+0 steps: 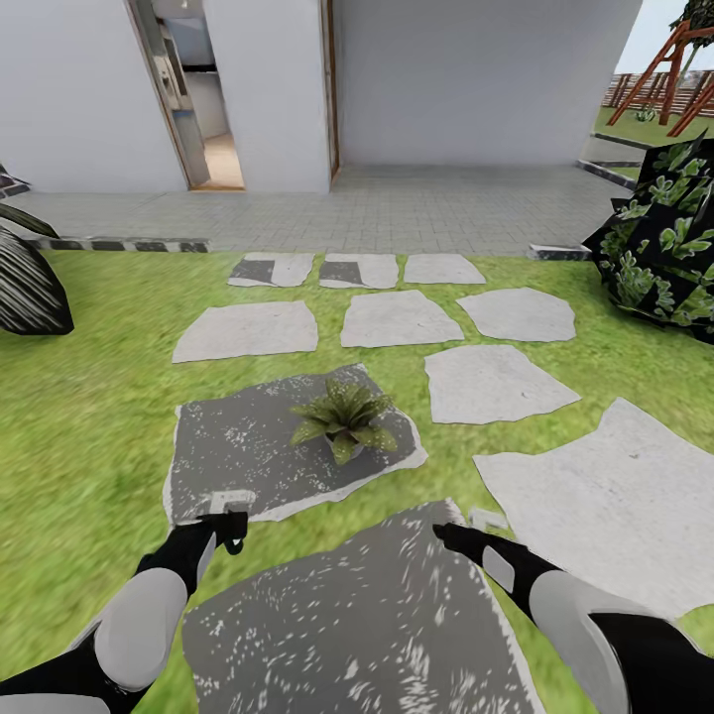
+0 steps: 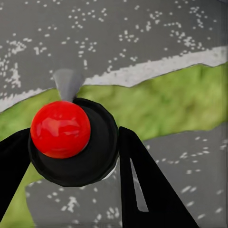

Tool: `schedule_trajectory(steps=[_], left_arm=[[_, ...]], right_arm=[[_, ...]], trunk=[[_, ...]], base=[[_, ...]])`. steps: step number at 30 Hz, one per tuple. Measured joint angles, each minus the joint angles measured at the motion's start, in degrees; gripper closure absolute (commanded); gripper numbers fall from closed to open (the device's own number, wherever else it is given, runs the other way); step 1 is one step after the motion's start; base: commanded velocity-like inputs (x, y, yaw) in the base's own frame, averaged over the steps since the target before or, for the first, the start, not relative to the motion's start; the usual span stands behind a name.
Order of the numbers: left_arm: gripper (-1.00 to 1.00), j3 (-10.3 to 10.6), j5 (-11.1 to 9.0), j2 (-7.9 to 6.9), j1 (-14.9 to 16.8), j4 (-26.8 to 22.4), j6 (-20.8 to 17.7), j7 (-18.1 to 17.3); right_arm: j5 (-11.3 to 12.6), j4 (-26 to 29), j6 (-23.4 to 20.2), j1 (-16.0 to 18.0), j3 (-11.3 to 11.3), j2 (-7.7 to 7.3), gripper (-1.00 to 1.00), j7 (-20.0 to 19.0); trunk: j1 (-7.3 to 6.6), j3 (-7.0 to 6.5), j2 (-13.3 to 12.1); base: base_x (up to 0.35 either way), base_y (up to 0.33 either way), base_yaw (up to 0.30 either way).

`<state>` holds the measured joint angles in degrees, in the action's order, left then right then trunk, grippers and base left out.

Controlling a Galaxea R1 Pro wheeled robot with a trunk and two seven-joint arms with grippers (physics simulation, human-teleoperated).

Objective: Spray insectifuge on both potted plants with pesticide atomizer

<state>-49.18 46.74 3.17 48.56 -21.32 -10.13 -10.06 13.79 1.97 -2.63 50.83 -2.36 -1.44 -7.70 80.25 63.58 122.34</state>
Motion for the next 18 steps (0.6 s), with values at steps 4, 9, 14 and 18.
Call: schedule_trajectory(steps=[4, 9, 14, 18], left_arm=[[1.00, 0.0, 0.0, 0.00, 0.0, 0.1, 0.0, 0.0], [1.00, 0.0, 0.0, 0.00, 0.0, 0.3, 0.0, 0.0], [1.00, 0.1, 0.1, 0.44, 0.0, 0.7, 0.0, 0.0], [1.00, 0.2, 0.1, 0.49, 0.0, 1.4, -0.1, 0.0]], right_arm=[[0.0, 0.0, -0.1, -2.1, 0.0, 0.09, -1.00, 0.0], [0.0, 0.1, -0.1, -2.9, 0.0, -0.11, -1.00, 0.0], [0.0, 0.0, -0.1, -3.1, 0.0, 0.08, -1.00, 0.0], [0.0, 0.1, -0.1, -3.1, 0.0, 0.08, -1.00, 0.0]], trunk=[[0.00, 0.00, 0.0], [0.00, 0.00, 0.0], [0.00, 0.00, 0.0], [0.00, 0.00, 0.0]], base=[[0.000, 0.000, 0.000], [0.000, 0.000, 0.000], [0.000, 0.000, 0.000], [0.000, 0.000, 0.000]])
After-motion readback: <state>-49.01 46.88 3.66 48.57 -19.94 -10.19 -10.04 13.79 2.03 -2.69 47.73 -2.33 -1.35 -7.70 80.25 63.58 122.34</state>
